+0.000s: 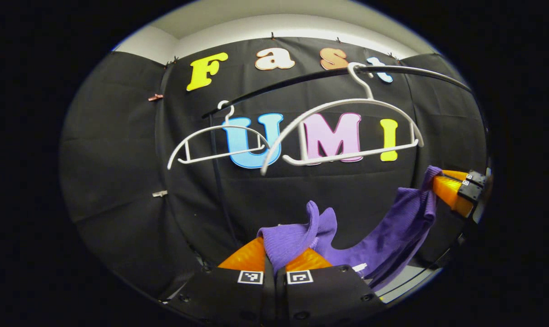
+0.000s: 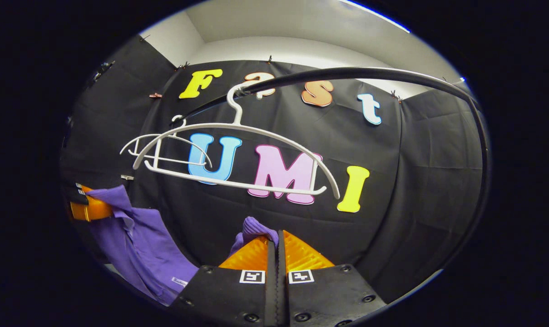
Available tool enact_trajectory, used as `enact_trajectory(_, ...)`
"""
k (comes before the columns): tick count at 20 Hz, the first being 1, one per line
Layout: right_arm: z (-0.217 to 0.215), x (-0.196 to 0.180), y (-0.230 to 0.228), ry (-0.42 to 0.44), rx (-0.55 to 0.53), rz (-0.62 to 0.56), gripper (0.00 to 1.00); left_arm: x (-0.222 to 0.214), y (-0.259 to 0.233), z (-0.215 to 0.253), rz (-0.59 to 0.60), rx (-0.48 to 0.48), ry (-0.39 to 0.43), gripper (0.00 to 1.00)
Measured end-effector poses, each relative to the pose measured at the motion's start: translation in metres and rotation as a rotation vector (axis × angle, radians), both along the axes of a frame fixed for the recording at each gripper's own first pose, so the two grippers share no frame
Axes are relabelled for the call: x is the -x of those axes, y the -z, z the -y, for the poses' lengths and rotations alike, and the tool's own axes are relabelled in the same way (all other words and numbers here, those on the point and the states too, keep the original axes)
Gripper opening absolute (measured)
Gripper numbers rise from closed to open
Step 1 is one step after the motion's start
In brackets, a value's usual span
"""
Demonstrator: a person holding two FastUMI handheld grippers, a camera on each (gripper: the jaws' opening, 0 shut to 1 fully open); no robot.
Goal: Grasp the clothes on the hanger with both hands and then place them into the laundry hamper below.
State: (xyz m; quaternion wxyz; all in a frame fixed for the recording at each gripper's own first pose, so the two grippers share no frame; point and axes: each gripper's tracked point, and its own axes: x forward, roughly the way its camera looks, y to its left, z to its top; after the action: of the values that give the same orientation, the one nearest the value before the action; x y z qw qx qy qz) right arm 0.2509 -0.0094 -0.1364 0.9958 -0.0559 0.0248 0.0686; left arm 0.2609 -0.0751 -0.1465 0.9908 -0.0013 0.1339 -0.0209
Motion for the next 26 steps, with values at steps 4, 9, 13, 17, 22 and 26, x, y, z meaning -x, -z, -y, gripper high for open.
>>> enact_trajectory(4,-0.015,0.013,-0.014,-0.06,-0.04,-0.011,0.05,0.008,-0.01,0.032,0.01,0.043,0.065,0.05)
enact_trajectory(9,-0.026,0.022,-0.033,-0.123,-0.126,-0.029,0.05,0.016,-0.038,0.061,0.049,0.125,0.118,0.05)
enact_trajectory(13,-0.029,0.025,-0.001,-0.154,-0.122,-0.097,0.05,0.016,-0.011,0.073,-0.002,0.125,0.132,0.05)
enact_trajectory(17,-0.036,0.029,0.057,-0.185,-0.136,-0.223,0.05,0.016,0.044,0.085,-0.102,0.166,0.134,0.05)
enact_trajectory(22,-0.031,0.034,0.145,-0.176,-0.181,-0.422,0.05,0.019,0.127,0.098,-0.231,0.125,0.148,0.05)
enact_trajectory(26,-0.025,0.043,0.221,-0.161,-0.181,-0.572,0.05,0.027,0.199,0.102,-0.362,0.113,0.128,0.05)
